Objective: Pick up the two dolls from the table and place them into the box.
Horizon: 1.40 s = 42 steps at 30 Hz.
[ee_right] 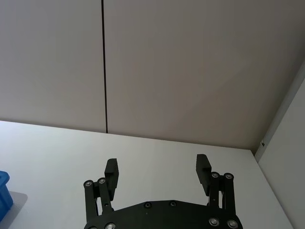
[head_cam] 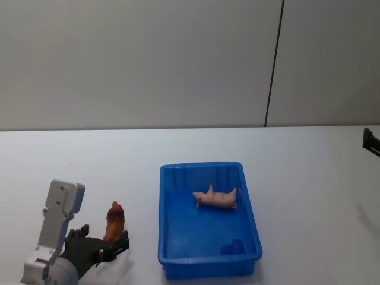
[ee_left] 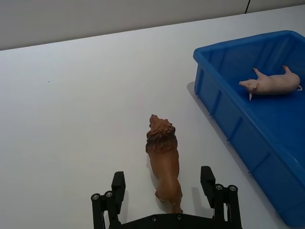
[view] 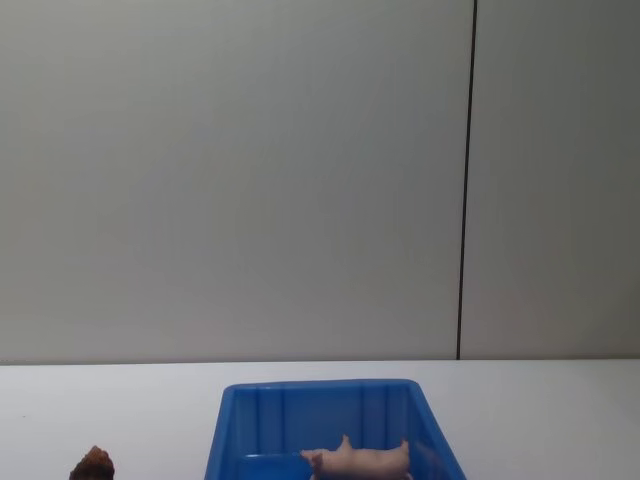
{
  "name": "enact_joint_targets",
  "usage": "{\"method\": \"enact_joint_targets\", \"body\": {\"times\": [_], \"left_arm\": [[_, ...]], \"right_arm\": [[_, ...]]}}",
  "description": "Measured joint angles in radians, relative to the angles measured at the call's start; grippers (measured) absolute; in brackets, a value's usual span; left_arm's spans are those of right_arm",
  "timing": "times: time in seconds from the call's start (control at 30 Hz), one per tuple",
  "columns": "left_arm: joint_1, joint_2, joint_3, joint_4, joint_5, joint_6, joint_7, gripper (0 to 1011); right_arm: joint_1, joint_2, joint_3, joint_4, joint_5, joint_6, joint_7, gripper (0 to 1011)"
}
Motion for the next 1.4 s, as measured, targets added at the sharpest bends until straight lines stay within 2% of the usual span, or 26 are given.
{"method": "enact_joint_targets", "body": {"times": [0.27,0.4,1.03,1.4], "left_arm": [[-0.043,-0.024,-0.001,0.073,0.026,0.004,-0.065,1004],[-0.053,-0.030,-0.002,0.091,0.032,0.006,-0.080,947],[-0.081,-0.046,-0.003,0.139,0.050,0.011,-0.124,376],[-0.075,-0.046,-0.008,0.125,0.058,-0.044,-0.114,363]], "right_arm": [[-0.001,0.000,0.000,0.000,0.000,0.000,-0.001,1001],[-0.001,0.000,0.000,0.000,0.000,0.000,-0.001,1001],[-0.001,0.000,0.000,0.000,0.000,0.000,-0.001,1001],[0.000,0.000,0.000,0.000,0.000,0.000,-0.001,1001]]}}
